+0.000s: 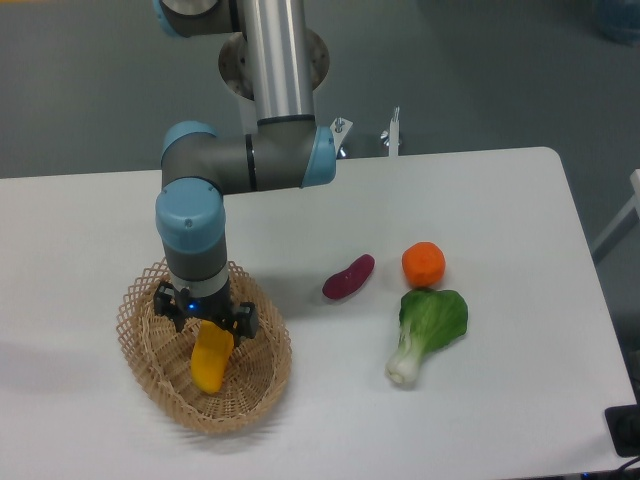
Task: Pick up the mango from the basket
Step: 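Lower the gripper onto the yellow mango in the basket, then close the gripper around the yellow mango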
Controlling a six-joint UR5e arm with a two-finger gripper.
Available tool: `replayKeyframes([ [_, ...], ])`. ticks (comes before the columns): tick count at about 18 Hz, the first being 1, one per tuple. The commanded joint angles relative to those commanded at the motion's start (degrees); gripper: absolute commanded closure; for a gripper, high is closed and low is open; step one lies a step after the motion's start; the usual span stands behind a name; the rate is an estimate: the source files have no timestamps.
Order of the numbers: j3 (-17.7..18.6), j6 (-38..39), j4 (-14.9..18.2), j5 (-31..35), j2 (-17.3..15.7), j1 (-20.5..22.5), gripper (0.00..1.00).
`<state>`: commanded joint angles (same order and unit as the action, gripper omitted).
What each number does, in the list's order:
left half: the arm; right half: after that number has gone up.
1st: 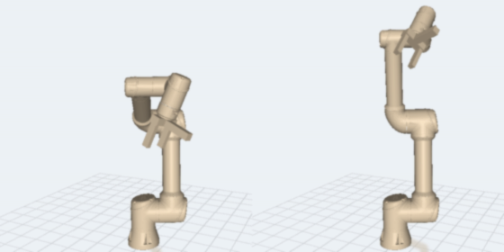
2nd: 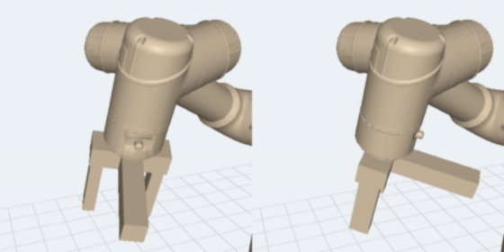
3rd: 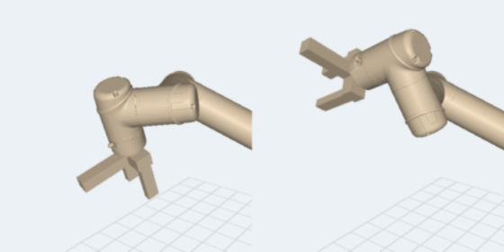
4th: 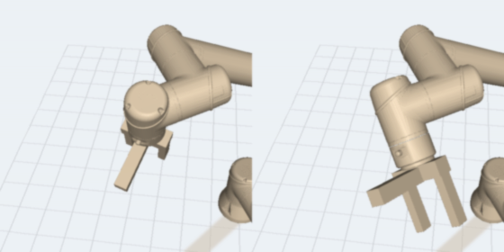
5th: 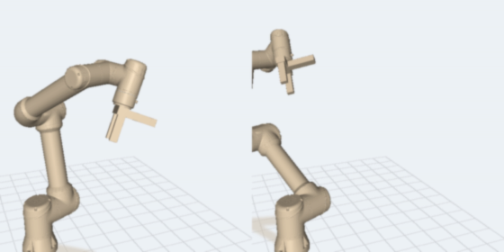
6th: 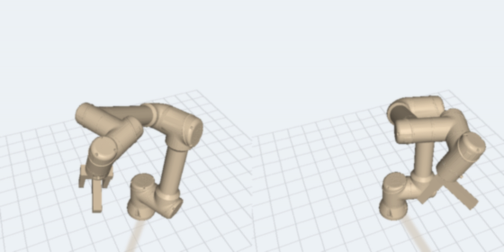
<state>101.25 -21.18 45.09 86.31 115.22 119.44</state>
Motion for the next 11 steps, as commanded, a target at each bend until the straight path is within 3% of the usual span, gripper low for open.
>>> replayKeyframes([
  [11, 0.4, 0.7, 0.0, 1.0, 1.5, -1.0, 0.00],
])
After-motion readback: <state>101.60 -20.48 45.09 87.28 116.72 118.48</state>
